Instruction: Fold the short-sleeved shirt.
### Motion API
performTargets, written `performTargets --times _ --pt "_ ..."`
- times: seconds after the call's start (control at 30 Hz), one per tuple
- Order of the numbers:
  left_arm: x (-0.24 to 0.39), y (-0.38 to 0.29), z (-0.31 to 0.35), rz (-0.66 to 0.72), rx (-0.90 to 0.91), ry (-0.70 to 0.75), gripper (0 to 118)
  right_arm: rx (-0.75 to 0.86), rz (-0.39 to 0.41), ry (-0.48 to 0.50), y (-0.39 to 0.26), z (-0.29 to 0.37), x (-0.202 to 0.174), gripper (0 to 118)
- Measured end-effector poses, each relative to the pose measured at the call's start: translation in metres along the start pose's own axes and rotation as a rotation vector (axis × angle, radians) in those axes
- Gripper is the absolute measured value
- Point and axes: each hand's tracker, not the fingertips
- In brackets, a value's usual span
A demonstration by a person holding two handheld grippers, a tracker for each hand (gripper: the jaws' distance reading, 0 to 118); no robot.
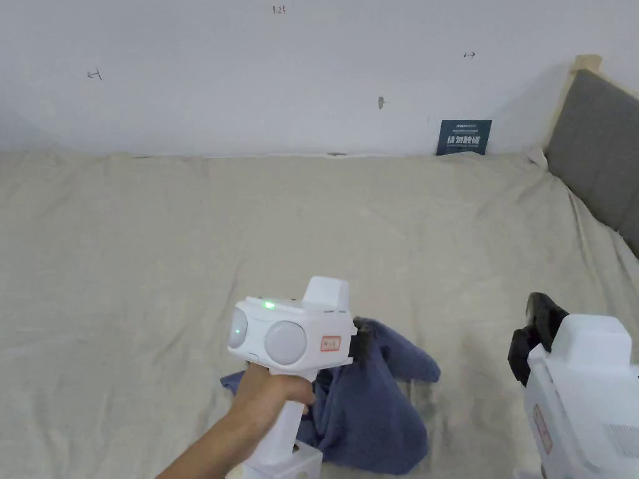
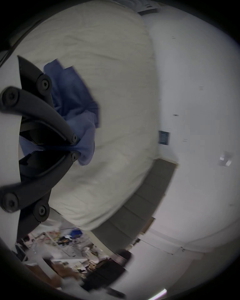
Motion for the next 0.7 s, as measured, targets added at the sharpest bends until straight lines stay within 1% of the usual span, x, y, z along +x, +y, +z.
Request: performTargets --times 0.13,0.23,0.27,0.3,0.37,0.4,0.43,0.47,0.5,0.53,0.57,0.6,0.67,0.7 --pt "-0.012 -0.042 -0.065 -0.035 -0.201 0.114 5 -0.025 -0.001 0.001 -0.007 -0.003 -0.001 1" --pt "-0.021 -0.069 -0.101 -0.014 -0.310 0.187 6 -0.039 -0.002 0.008 -0.009 -0.004 -0.003 1" --pt "-0.025 -0.075 -0.108 -0.009 -0.335 0.191 6 -0.042 -0.002 0.011 -0.010 -0.004 -0.004 1" --pt "-0.026 -0.080 -0.110 -0.005 -0.313 0.184 6 -0.045 0.001 0.013 -0.010 -0.005 -0.005 2" --pt "-0.030 -0.079 -0.103 0.075 -0.245 0.166 11 -0.048 0.009 0.016 -0.010 -0.005 -0.004 2" --pt "-0.031 -0.077 -0.099 0.094 -0.242 0.161 15 -0.046 0.012 0.016 -0.011 -0.005 -0.004 2" --pt "-0.032 -0.076 -0.094 0.099 -0.233 0.154 29 -0.045 0.014 0.015 -0.011 -0.005 -0.004 2" --pt "-0.027 -0.072 -0.083 0.094 -0.221 0.147 47 -0.045 0.015 0.016 -0.010 -0.005 -0.004 2" --pt "-0.025 -0.069 -0.076 0.089 -0.206 0.148 71 -0.046 0.014 0.018 -0.010 -0.005 -0.003 2" --pt "-0.022 -0.066 -0.068 0.083 -0.181 0.155 103 -0.044 0.013 0.019 -0.008 -0.004 -0.004 2" --pt "-0.019 -0.061 -0.058 0.066 -0.136 0.159 118 -0.042 0.012 0.017 -0.007 -0.004 -0.004 2" --pt "-0.015 -0.057 -0.047 0.052 -0.088 0.164 118 -0.038 0.011 0.017 -0.005 -0.003 -0.004 2" --pt "-0.009 -0.048 -0.020 0.018 0.036 0.169 113 -0.026 0.006 0.017 -0.001 -0.001 -0.005 2" --pt "-0.008 -0.042 -0.009 -0.001 0.058 0.171 113 -0.021 0.005 0.017 0.001 -0.001 -0.006 2"
